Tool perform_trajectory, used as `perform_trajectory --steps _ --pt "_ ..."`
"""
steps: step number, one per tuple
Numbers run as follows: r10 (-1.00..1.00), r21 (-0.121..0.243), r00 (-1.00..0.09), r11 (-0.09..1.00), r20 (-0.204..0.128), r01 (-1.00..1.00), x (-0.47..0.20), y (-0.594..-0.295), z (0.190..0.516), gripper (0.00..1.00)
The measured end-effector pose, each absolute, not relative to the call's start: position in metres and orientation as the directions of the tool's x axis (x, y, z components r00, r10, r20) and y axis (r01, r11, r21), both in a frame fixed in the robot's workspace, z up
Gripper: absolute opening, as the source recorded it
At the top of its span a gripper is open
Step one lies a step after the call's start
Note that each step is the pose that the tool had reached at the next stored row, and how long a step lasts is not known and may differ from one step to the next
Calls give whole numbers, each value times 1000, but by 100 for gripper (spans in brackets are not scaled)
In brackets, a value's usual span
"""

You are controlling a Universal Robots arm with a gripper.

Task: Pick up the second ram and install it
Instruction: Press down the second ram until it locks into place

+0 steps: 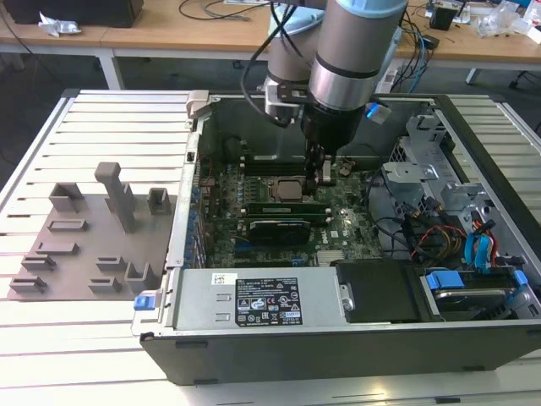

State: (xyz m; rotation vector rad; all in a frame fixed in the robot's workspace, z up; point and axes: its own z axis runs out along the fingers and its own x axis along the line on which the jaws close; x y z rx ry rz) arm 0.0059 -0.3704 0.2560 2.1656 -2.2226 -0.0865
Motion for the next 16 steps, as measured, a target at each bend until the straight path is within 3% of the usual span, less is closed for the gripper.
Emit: perform_trajectory --steps 7,16 --pt "-1000 66 -26 26 -11 -997 20 -371 230 10" --pt "-1000 50 -26 26 -12 -998 -6 -371 236 10"
